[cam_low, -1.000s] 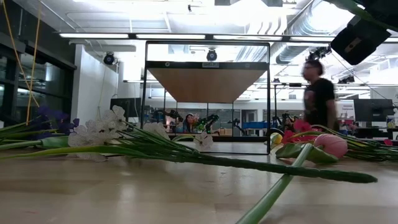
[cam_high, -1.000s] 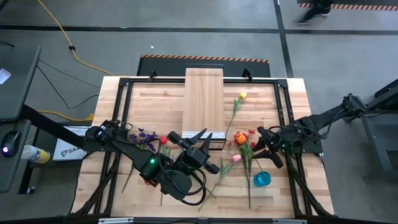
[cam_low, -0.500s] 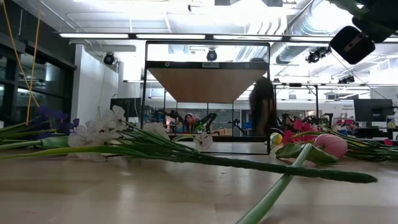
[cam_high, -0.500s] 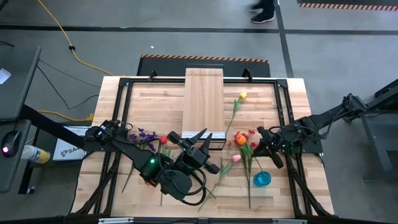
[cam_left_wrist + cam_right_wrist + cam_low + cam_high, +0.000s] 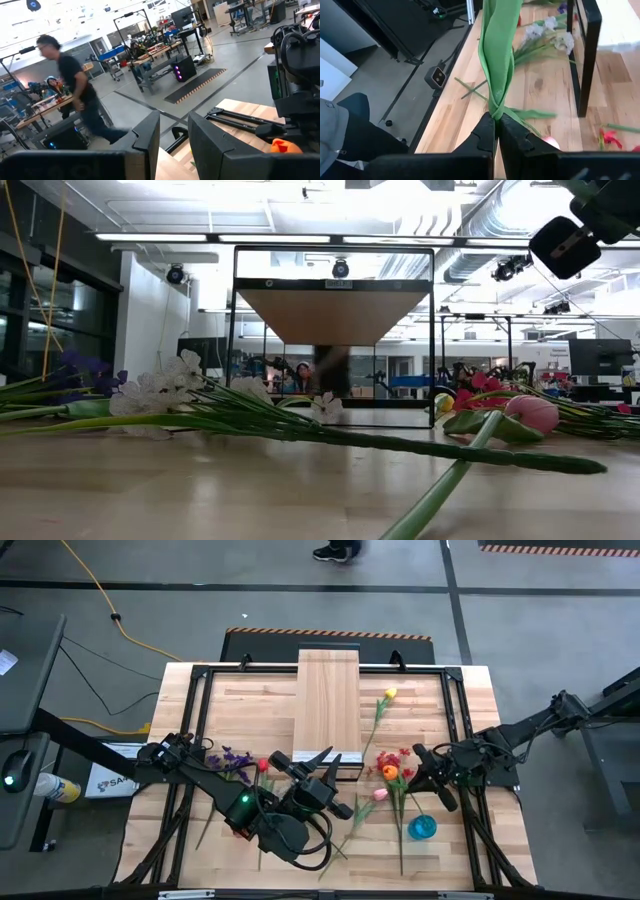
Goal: Pick and place flowers into a vace then onto a shelf
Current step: Put the orange tulip into the blue vase
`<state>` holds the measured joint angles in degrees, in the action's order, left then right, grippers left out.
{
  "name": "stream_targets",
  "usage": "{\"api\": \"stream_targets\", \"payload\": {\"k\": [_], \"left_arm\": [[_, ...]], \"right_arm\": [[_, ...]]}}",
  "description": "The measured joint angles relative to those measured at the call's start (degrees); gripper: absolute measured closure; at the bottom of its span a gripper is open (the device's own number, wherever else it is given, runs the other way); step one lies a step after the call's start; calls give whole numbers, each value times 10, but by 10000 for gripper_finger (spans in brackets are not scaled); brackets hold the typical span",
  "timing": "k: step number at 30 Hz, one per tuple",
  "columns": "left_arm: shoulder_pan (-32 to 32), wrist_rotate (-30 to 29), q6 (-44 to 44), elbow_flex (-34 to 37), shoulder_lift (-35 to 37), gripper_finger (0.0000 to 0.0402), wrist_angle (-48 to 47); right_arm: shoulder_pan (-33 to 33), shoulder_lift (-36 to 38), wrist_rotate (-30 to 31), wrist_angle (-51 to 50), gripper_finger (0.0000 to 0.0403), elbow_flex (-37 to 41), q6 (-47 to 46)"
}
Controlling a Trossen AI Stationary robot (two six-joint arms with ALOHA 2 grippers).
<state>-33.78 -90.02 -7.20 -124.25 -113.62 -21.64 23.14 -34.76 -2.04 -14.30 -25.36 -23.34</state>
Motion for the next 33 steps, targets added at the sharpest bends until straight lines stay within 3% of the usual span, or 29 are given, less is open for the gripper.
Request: {"api": "stream_targets", "payload": {"k": [8, 33], "left_arm": [[0, 0, 0, 0, 0, 268, 0], [0, 0, 0, 0, 0, 268, -11]], "right_arm": [[0, 0, -12, 35, 399, 0, 43], [4, 0, -44, 34, 399, 0, 44]]}}
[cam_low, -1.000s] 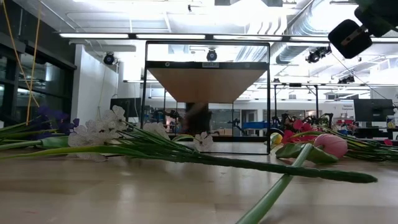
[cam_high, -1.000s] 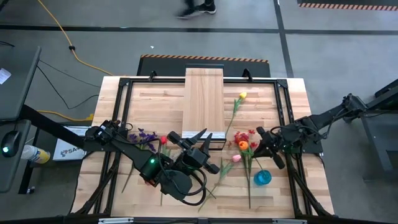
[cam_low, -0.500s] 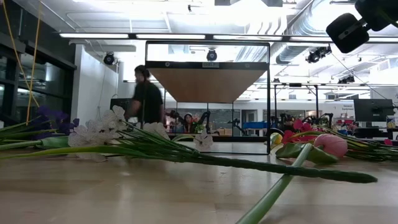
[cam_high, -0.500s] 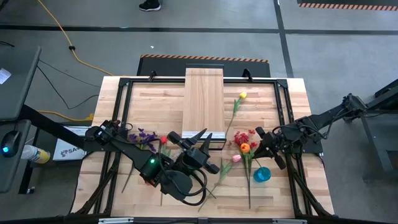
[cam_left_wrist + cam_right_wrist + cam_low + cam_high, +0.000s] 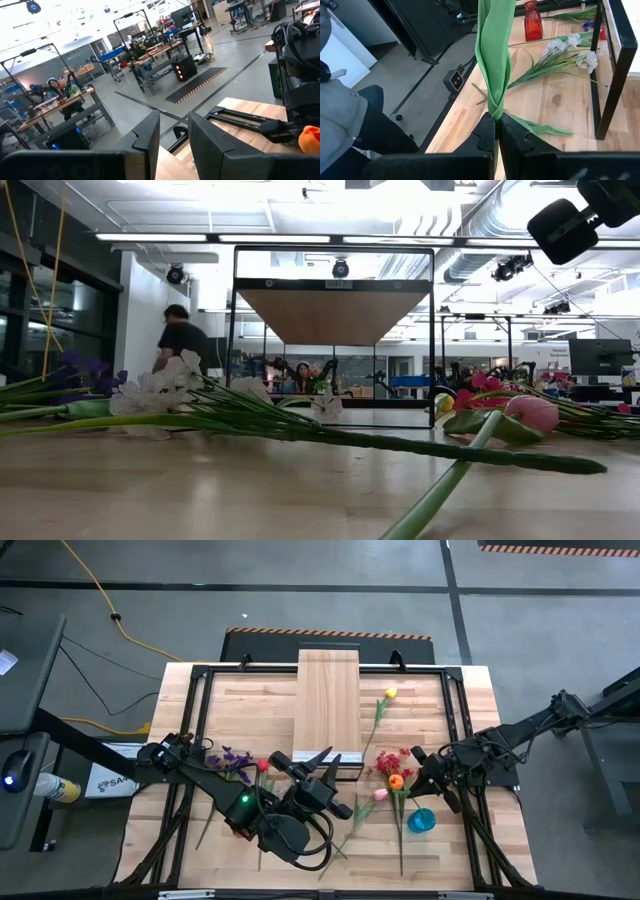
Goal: Pick and place flowers into a vace then onto a shelf
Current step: Put the orange tulip into the blue vase
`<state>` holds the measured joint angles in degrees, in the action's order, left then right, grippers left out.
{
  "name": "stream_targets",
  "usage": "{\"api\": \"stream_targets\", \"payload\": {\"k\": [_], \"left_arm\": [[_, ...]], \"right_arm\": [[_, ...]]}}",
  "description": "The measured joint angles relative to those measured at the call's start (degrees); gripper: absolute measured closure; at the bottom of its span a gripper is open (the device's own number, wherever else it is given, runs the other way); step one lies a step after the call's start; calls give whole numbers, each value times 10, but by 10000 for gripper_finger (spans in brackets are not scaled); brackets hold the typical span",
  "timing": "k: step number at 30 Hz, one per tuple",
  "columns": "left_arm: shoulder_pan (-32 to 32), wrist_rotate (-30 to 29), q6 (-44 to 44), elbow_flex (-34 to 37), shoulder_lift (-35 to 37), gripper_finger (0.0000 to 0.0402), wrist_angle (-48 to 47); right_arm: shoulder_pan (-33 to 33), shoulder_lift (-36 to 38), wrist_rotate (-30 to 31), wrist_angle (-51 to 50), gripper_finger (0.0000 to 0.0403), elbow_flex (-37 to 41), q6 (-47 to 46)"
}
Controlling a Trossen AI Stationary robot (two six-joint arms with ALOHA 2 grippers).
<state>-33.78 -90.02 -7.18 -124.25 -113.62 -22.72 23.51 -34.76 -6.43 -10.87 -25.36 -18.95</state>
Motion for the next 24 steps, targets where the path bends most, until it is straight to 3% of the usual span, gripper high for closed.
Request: {"api": "stream_targets", "payload": {"k": [24], "left_arm": [[0, 0, 0, 0, 0, 268, 0]], "right_arm": [[87, 0, 106, -5, 393, 0, -20]]}}
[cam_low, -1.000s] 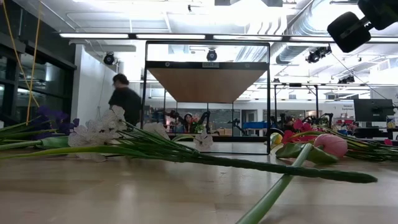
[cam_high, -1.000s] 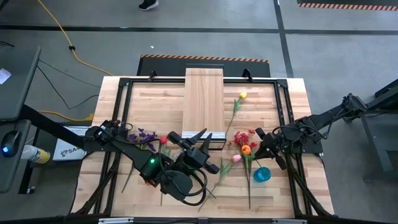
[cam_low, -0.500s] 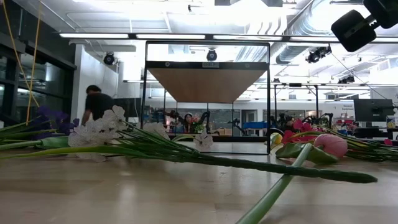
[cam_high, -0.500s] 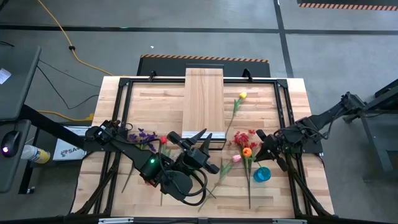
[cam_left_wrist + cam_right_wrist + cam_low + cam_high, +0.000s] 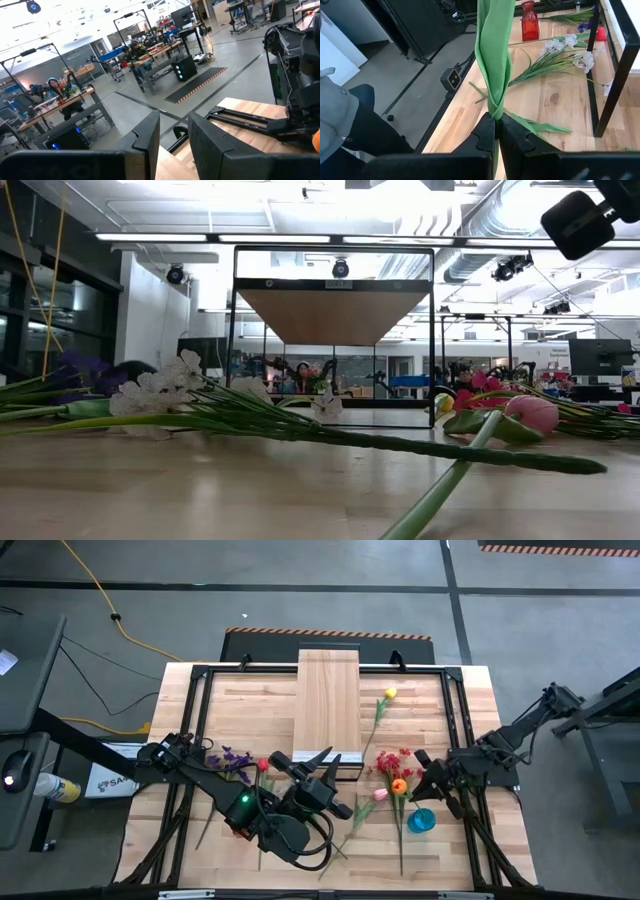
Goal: Pick and place flowers into a vace then onto a shelf
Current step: Put the orange tulip into the blue vase
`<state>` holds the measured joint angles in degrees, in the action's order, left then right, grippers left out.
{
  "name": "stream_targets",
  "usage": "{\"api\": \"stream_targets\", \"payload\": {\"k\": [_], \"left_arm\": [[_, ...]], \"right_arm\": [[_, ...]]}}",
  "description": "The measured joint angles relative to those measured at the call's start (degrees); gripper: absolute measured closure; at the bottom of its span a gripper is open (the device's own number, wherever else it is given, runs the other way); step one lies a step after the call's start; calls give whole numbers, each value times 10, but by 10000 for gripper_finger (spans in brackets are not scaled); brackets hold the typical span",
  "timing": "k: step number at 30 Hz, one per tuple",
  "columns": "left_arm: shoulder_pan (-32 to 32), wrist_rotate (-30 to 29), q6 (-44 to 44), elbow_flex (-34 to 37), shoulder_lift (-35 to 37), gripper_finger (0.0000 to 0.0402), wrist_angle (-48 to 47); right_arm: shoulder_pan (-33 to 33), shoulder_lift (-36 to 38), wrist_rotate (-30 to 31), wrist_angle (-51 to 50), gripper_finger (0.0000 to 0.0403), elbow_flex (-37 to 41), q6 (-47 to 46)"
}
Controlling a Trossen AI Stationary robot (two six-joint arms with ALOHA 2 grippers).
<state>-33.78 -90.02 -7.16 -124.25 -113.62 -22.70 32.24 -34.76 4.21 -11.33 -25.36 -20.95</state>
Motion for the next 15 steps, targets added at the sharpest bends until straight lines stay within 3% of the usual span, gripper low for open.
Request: {"api": "stream_targets", "payload": {"k": [15], "left_arm": [[0, 0, 0, 0, 0, 268, 0]], "right_arm": [[76, -1, 99, -18, 390, 0, -31]]}}
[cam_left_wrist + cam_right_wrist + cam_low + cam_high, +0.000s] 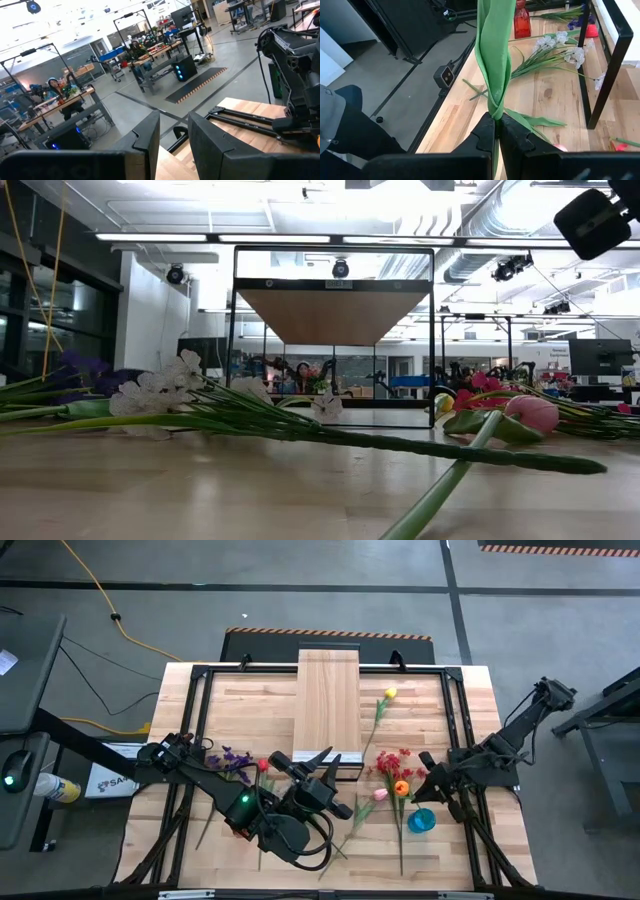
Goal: Pick and place flowers into a vace then onto a shelf
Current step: Put the orange tulip into the blue vase
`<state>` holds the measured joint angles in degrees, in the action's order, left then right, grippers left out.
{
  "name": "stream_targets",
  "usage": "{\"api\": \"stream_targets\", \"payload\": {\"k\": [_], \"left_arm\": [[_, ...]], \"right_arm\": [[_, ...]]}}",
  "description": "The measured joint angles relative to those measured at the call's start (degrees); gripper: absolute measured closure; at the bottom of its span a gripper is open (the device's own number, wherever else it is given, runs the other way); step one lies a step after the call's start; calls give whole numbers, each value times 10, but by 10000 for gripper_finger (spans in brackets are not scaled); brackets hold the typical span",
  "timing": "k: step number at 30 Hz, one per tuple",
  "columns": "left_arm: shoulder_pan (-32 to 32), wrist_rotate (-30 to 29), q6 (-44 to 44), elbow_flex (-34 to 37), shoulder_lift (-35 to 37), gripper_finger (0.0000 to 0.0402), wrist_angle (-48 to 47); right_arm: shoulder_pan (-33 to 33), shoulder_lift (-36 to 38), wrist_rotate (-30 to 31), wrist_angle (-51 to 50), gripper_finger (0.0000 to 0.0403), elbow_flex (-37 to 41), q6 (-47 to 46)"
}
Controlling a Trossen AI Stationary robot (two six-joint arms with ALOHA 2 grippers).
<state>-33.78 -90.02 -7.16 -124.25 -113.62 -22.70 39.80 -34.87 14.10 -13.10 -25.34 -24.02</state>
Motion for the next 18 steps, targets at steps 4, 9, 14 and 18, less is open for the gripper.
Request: {"api": "stream_targets", "payload": {"k": [4, 9, 14, 18], "left_arm": [[0, 0, 0, 0, 0, 268, 0], [0, 0, 0, 0, 0, 268, 0], [0, 0, 0, 0, 0, 268, 0], [0, 0, 1, 0, 0, 268, 0]], "right_arm": [[14, 0, 21, -5, 377, 0, -13], [23, 0, 23, -16, 367, 0, -29], [24, 0, 21, -17, 371, 0, -32], [24, 0, 21, -24, 375, 0, -45]]}}
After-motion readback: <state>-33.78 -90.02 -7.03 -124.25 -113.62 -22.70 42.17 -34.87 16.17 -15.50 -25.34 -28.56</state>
